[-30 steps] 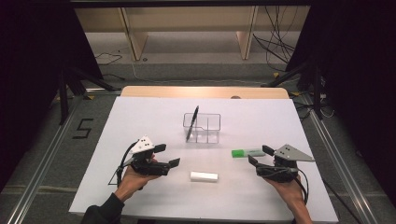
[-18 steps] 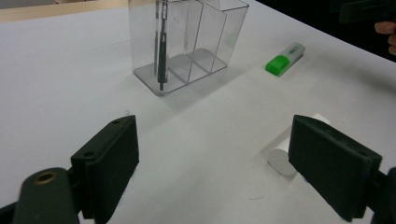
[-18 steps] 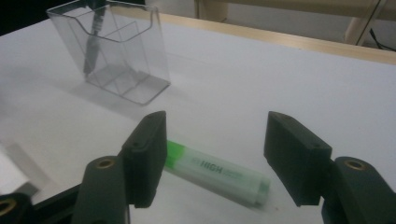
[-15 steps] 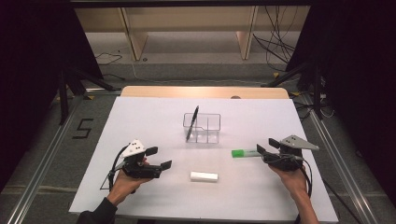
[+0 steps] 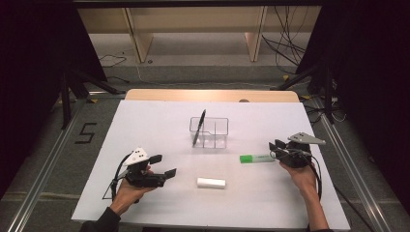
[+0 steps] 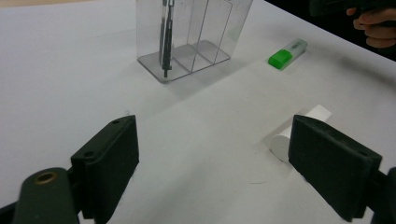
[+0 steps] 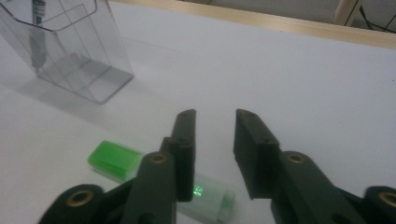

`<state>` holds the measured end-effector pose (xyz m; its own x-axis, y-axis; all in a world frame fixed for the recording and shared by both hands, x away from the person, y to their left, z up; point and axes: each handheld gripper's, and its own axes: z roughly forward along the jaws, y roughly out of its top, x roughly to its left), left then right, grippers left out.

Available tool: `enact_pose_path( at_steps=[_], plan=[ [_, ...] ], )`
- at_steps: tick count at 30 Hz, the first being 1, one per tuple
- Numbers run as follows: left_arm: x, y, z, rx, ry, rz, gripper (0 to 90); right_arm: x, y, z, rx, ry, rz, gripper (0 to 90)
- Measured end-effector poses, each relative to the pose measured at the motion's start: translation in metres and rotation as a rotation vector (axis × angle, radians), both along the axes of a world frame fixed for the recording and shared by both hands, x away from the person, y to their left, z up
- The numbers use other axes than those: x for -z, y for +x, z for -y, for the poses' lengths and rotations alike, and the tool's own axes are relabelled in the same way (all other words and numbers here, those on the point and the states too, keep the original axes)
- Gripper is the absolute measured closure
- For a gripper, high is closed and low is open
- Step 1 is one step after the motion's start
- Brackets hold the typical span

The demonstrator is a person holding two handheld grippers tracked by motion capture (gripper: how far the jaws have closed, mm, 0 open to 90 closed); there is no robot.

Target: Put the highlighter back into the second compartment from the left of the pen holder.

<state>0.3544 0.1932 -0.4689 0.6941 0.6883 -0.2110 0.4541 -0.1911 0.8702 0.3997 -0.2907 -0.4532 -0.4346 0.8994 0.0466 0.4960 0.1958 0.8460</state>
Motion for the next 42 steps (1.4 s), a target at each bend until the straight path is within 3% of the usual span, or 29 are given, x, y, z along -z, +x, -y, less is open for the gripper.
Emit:
enact_pose_path(
  at_steps=[3,7,10,14,25,34,42],
  plan=[
    [0.001,-0.001,0.0,0.0,0.001,-0.002,15.9,0.003,0.004,-0.001,0.014,-0.022,0.011,82.4],
    [0.001,-0.005,0.001,-0.002,-0.006,-0.003,15.9,0.007,0.01,-0.002,0.028,-0.048,-0.01,89.8],
    [0.0,-0.009,0.002,0.003,-0.001,0.009,15.9,0.009,0.015,-0.002,0.047,-0.04,-0.03,90.0],
    [-0.001,-0.013,0.002,0.014,-0.006,0.014,15.9,0.013,0.021,-0.003,0.065,-0.07,-0.056,90.0],
    [0.001,-0.013,0.003,0.018,0.004,0.01,15.9,0.031,0.028,-0.011,0.038,-0.119,-0.158,90.0],
    [0.001,-0.013,0.003,0.019,0.013,0.016,15.9,0.029,0.019,-0.014,0.016,-0.15,-0.206,90.0],
    [0.001,-0.014,0.003,0.019,0.031,0.025,15.9,0.025,-0.003,-0.016,-0.048,-0.181,-0.247,90.0]
  ],
)
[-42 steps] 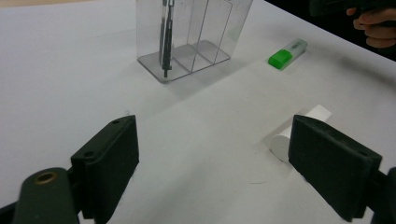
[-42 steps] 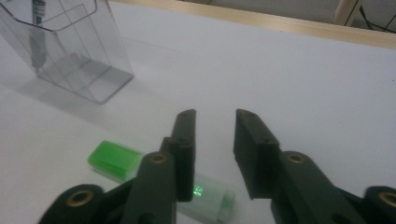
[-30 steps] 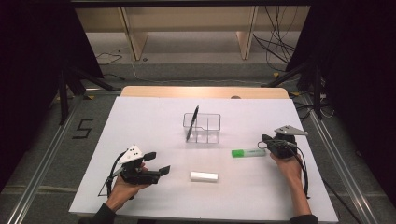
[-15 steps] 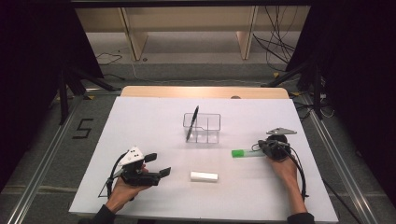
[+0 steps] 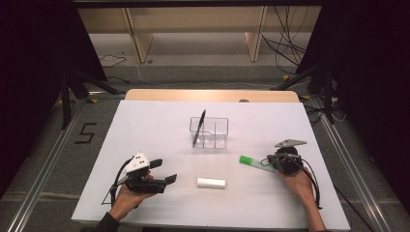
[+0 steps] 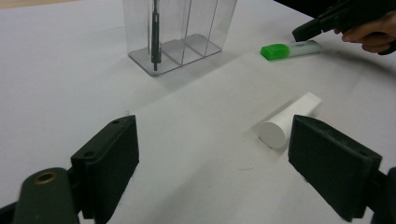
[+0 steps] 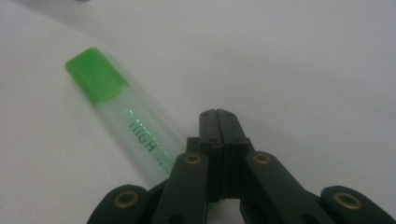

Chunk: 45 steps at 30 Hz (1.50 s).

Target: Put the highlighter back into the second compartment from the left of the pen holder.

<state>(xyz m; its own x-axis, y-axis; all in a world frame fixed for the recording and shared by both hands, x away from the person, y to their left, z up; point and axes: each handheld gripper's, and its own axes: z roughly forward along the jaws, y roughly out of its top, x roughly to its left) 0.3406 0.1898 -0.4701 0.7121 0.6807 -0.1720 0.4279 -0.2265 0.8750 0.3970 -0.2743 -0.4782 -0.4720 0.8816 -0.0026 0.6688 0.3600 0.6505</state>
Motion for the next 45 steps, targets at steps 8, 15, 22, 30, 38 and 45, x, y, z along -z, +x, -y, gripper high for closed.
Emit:
enact_pose_path(
  at_steps=[8,15,22,30,38,45],
  plan=[
    [-0.001,-0.001,0.0,-0.001,-0.004,0.004,15.9,-0.001,-0.017,-0.01,-0.058,-0.025,-0.031,90.0],
    [-0.002,-0.001,-0.003,-0.009,-0.032,0.005,15.9,-0.002,-0.023,-0.013,-0.068,-0.039,-0.04,90.0],
    [-0.003,-0.001,-0.004,-0.01,-0.062,0.013,15.9,-0.018,-0.02,-0.007,-0.07,-0.003,-0.019,84.1],
    [-0.003,-0.001,-0.005,-0.018,-0.068,0.014,15.9,-0.041,-0.007,-0.025,-0.165,0.021,-0.073,52.9],
    [-0.003,-0.001,-0.006,-0.015,-0.069,0.018,15.9,-0.04,0.009,-0.048,-0.252,-0.042,-0.183,34.7],
    [-0.003,-0.001,-0.005,-0.015,-0.062,0.024,15.9,-0.032,0.022,-0.057,-0.273,-0.089,-0.253,34.0]
  ],
)
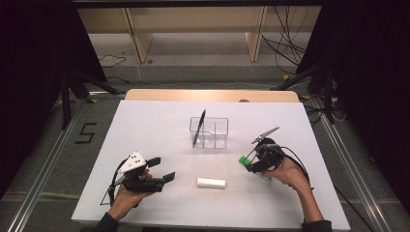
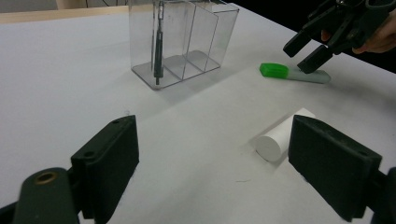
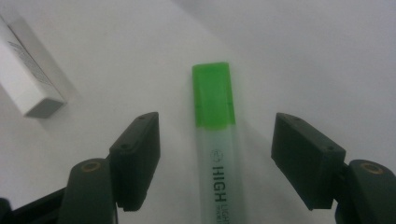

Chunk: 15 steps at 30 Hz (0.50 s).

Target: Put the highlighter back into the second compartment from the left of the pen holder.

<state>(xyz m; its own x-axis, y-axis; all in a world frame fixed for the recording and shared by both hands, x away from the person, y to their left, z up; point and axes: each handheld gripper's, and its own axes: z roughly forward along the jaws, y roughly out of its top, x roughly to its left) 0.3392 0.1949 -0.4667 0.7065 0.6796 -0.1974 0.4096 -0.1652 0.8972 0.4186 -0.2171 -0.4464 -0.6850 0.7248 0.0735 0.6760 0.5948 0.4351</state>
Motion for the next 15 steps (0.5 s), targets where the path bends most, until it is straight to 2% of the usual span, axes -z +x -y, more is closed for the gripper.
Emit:
enact_pose_path(
  at_steps=[4,9,15],
  plan=[
    [-0.0002,-0.0002,-0.0002,0.0,-0.001,0.0,15.9,0.0018,0.0018,-0.0037,-0.009,-0.014,-0.009,38.1],
    [0.0,-0.0002,0.0001,0.0,-0.001,0.0,15.9,0.0055,0.0028,-0.0078,-0.002,-0.058,-0.01,46.4],
    [-0.0002,-0.0001,-0.0004,-0.001,-0.001,-0.001,15.9,0.0085,0.0035,-0.0106,-0.006,-0.076,-0.022,53.6]
  ],
)
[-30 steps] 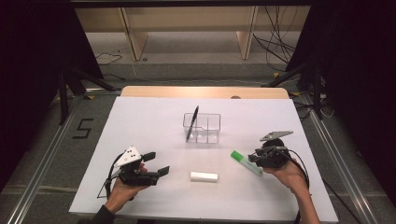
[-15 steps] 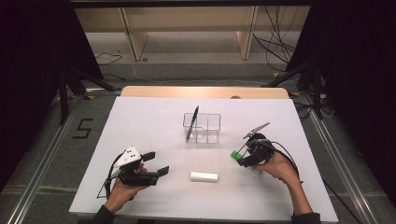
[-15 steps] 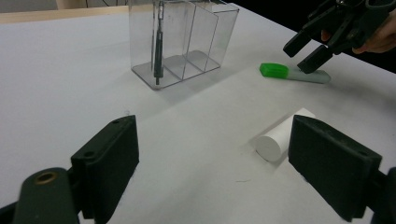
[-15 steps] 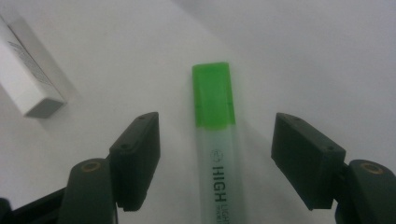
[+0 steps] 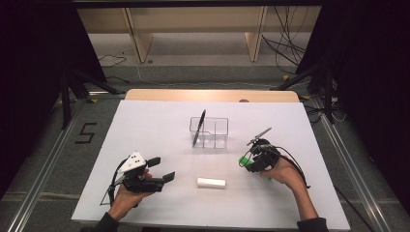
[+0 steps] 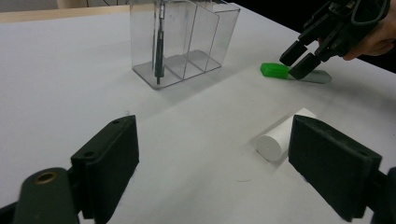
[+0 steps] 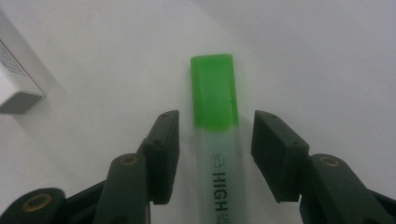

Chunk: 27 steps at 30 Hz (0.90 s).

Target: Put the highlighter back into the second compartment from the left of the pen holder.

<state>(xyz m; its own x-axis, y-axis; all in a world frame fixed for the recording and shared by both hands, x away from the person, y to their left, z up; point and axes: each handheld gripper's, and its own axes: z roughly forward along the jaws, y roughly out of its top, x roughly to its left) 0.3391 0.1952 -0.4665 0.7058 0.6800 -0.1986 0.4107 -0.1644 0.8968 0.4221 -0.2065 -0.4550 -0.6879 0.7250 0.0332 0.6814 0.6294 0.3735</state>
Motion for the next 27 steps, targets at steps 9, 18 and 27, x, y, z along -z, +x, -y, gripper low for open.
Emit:
enact_pose_path(
  at_steps=[9,18,27],
  plan=[
    [0.0,0.0,0.0,0.0,0.0,-0.001,15.9,0.004,0.002,-0.003,0.003,-0.031,-0.014,61.3],
    [0.0,0.0,0.001,0.003,0.002,-0.001,15.9,0.004,0.003,-0.007,0.0,-0.07,-0.017,65.1],
    [0.001,0.0,0.002,0.005,0.01,-0.003,15.9,0.002,0.008,-0.01,-0.019,-0.1,-0.05,66.7]
  ],
)
